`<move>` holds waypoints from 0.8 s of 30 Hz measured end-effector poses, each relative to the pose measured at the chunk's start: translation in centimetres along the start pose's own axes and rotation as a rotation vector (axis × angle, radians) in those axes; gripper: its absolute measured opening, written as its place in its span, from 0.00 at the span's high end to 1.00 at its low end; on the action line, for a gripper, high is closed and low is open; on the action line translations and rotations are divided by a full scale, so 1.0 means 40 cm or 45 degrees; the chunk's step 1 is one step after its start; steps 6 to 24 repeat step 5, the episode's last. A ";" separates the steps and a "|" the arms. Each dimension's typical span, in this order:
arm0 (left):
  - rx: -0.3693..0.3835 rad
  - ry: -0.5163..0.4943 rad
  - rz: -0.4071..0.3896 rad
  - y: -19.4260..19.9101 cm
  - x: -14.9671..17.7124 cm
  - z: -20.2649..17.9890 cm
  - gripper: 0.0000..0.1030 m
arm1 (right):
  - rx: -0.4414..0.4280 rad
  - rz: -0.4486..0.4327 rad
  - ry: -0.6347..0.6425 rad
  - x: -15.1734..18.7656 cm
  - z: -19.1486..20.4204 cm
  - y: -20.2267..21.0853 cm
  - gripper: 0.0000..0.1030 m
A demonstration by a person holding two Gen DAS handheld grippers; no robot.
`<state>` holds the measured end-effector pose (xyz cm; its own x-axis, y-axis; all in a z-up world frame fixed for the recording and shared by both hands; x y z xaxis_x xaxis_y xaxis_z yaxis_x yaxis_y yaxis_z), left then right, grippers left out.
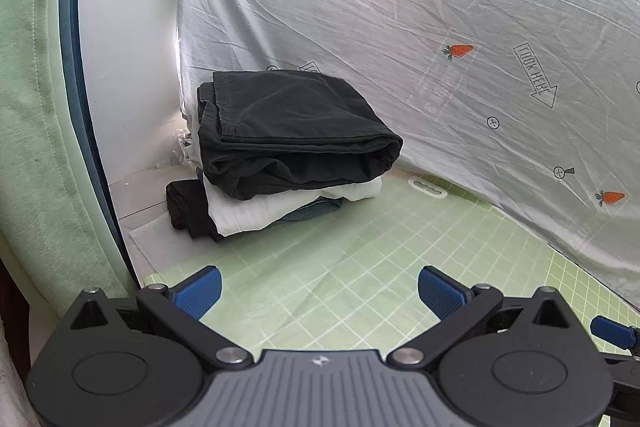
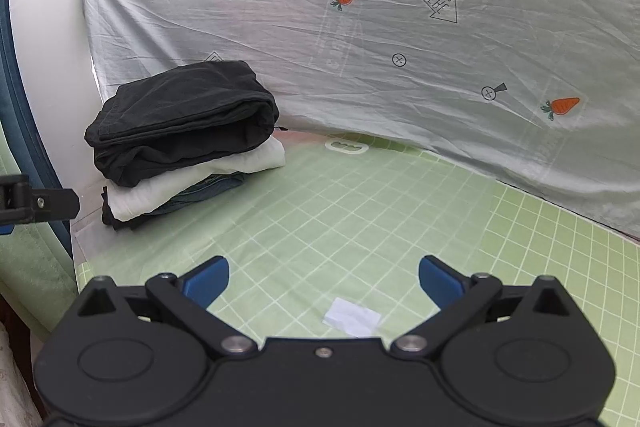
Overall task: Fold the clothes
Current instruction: 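Open both tools and withdraw from the stacked trousers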
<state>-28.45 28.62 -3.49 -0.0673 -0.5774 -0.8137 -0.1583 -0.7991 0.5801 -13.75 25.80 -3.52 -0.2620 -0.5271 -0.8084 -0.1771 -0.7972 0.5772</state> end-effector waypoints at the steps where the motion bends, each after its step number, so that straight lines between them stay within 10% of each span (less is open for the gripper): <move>1: 0.001 0.000 0.000 0.000 0.000 0.000 0.00 | 0.002 0.000 0.001 0.000 0.000 0.000 0.01; 24: 0.006 0.003 -0.001 0.001 -0.001 -0.002 0.00 | 0.006 -0.004 -0.002 -0.002 0.000 0.003 0.01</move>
Point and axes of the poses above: each gripper's, at about its wrist camera, not at the fingertips, and y roughly against the way its jaws point, z to its left, x to its underside, the point moved 8 cm from there along -y, roughly the way its jaws point, and after that the axes turned 2 degrees about -y, right-handed, at the moved point
